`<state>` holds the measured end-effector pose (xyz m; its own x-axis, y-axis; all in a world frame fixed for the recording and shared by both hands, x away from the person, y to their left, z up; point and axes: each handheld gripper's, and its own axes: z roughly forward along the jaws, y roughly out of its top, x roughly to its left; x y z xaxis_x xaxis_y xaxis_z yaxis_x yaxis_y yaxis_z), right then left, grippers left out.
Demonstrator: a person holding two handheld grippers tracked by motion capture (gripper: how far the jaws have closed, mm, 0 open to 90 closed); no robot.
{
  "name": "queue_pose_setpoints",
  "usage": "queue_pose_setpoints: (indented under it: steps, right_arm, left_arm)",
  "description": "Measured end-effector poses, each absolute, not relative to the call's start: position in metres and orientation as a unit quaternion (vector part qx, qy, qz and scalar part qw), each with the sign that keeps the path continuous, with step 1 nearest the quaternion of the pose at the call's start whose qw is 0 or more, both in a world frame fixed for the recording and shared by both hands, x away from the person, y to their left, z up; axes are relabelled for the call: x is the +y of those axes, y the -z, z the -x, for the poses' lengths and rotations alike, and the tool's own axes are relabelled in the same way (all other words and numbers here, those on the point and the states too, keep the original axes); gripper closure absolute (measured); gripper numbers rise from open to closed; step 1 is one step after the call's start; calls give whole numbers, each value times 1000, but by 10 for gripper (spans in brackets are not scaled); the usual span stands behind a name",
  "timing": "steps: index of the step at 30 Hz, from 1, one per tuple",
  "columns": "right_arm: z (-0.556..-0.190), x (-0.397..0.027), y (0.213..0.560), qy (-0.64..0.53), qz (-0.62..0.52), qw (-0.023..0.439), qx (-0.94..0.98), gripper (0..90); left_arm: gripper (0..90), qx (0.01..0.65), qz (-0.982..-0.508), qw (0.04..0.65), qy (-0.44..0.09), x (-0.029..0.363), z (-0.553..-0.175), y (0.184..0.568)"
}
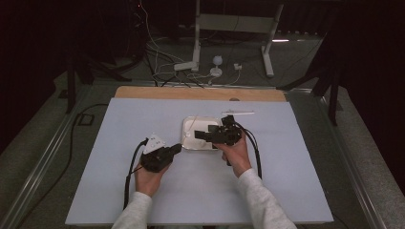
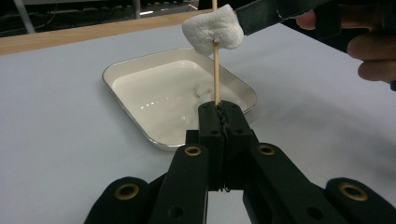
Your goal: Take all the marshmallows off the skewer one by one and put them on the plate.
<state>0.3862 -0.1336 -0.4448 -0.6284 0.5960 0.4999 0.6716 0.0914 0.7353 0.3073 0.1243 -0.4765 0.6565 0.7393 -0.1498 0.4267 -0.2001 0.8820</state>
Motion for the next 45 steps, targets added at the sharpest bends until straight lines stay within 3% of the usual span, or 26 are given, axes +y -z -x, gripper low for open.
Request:
queue_pose_setpoints:
  steps: [6,12,14,15,16,17,18,19,20,23,27,36,45]
  right_arm:
    - [-384,-124,448,515,422,48,-745,125]
    - [-383,-116,452,509,417,66,-750,167]
    - [-382,-113,453,510,411,76,-751,294]
    - [-382,-113,453,510,411,76,-751,294]
    - [-382,-112,454,514,409,84,-750,434]
    - [-382,-112,454,517,408,90,-748,479]
    - [-382,-112,454,517,408,90,-748,479]
    - [-383,-113,455,519,410,103,-743,547]
    - [-383,-113,455,519,410,103,-743,547]
    - [-383,-112,457,518,410,120,-741,681]
    - [-382,-112,456,521,408,121,-740,744]
    - [-383,-119,451,548,418,120,-714,799]
    - [-387,-134,443,562,426,108,-701,800]
  left_arm:
    - [900,383,-757,507,-153,121,-307,476]
    - [900,376,-760,509,-152,115,-306,474]
    - [900,374,-760,509,-153,113,-305,474]
    - [900,373,-760,509,-152,112,-305,474]
    - [900,373,-761,509,-153,112,-305,474]
    - [900,373,-761,509,-152,111,-305,474]
    - [900,373,-761,509,-152,111,-305,474]
    - [900,372,-761,508,-153,110,-305,474]
    - [900,372,-761,509,-153,110,-305,474]
    - [900,374,-759,510,-154,110,-304,474]
    - [900,375,-757,512,-153,111,-304,475]
    - [900,368,-761,510,-161,110,-303,475]
    - [900,352,-765,513,-167,107,-301,475]
